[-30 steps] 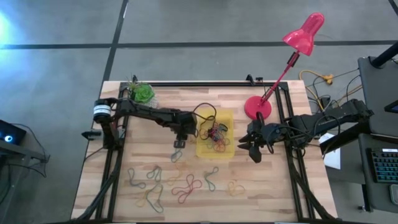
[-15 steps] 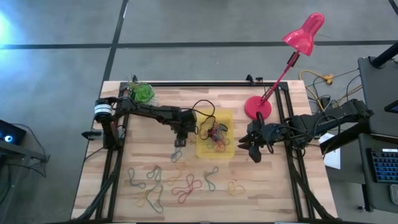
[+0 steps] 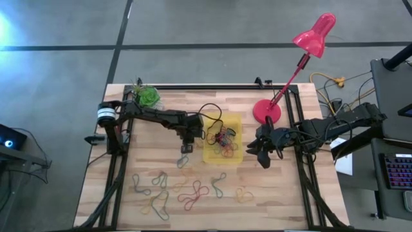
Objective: Pick and place rubber bands into bin
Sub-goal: Put the yellow rubber band into the bin
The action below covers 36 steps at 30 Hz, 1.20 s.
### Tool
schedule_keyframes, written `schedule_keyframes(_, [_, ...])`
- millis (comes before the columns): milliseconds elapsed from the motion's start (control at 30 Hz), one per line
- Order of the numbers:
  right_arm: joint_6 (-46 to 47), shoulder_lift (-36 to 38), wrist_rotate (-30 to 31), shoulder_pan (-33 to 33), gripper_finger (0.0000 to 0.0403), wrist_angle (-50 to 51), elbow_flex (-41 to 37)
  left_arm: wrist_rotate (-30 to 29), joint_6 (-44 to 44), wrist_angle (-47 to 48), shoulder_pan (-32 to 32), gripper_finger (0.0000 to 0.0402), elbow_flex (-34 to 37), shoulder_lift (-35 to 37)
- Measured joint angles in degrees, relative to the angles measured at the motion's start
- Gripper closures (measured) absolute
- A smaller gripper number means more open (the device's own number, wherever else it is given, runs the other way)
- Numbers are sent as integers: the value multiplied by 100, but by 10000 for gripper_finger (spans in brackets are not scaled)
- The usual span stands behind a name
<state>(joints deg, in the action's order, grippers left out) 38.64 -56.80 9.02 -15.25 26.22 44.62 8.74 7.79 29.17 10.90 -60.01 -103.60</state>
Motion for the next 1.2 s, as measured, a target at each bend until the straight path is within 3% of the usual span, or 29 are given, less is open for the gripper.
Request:
schedule_keyframes(500, [-2, 0, 0, -17, 301, 4, -5, -265, -2, 56, 2, 401, 70, 1043])
schedule_keyframes(733, [-10, -2, 0, -17, 309, 0, -7, -316, 23, 24, 26, 398, 97, 707])
schedule_keyframes(1200, [-3, -2, 0, -17, 301, 0, -7, -630, 57, -107, 44, 271, 94, 459])
